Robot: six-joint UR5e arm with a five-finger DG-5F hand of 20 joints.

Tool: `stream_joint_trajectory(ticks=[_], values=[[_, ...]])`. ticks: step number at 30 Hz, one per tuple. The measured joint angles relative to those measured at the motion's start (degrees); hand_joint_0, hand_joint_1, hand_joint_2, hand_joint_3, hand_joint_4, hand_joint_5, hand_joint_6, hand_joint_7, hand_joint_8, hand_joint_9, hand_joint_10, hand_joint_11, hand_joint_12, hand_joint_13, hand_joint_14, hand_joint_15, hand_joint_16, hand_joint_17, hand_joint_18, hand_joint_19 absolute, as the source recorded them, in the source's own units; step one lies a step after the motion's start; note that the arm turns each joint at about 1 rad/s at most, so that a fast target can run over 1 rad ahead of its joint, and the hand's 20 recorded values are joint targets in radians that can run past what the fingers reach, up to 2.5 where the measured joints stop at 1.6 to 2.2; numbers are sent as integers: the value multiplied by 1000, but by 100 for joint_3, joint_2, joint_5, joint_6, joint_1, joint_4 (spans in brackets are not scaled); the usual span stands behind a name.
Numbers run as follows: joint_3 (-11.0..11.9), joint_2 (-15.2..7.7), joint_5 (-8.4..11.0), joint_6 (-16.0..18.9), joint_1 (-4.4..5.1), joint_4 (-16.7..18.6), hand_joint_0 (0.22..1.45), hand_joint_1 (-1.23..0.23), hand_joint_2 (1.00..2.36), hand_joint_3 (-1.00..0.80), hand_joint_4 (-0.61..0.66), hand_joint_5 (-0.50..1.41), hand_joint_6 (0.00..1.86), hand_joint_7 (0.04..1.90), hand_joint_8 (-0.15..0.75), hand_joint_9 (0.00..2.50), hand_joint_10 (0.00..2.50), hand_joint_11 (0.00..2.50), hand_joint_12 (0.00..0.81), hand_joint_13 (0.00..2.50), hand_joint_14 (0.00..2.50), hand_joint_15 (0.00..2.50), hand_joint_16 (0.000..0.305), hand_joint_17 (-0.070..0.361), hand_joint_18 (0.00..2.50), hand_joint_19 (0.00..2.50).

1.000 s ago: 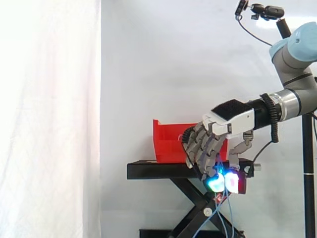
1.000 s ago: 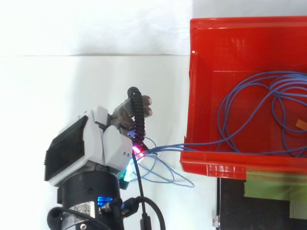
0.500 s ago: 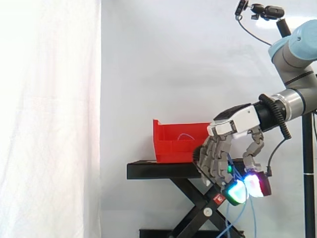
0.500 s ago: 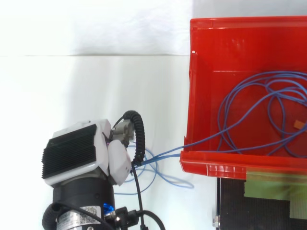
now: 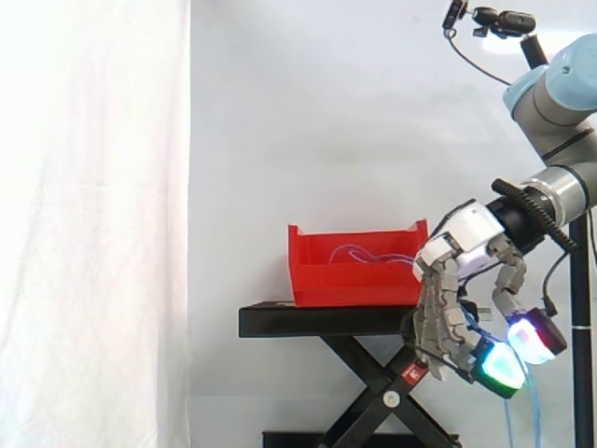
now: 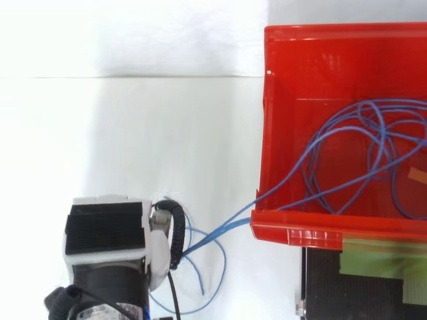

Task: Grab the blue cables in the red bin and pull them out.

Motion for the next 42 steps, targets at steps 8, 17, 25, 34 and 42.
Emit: stream_joint_trajectory(ticks=[8,17,25,34,42], values=[[0,-3,-9,1189,54,-455,866,-795,1000,-1000,-10,1028,649,823,220,1076,28,770,302,800,21,468,38,86,608,450],[0,-1,-9,2576,131,-749,866,-795,1000,-1000,-8,1031,625,835,218,1074,27,762,302,802,21,479,38,86,608,458],[2,-1,7,3785,191,-762,865,-795,1000,-1000,-14,1029,605,850,219,1081,28,776,300,806,19,474,38,86,610,457],[0,-1,23,3773,251,-749,860,-853,1000,-1000,-45,950,656,817,218,1082,29,791,299,814,19,482,39,88,615,462],[0,-2,12,3487,268,-580,864,-923,1000,-1000,-24,822,792,727,223,1066,28,800,301,818,20,500,40,90,623,471]])
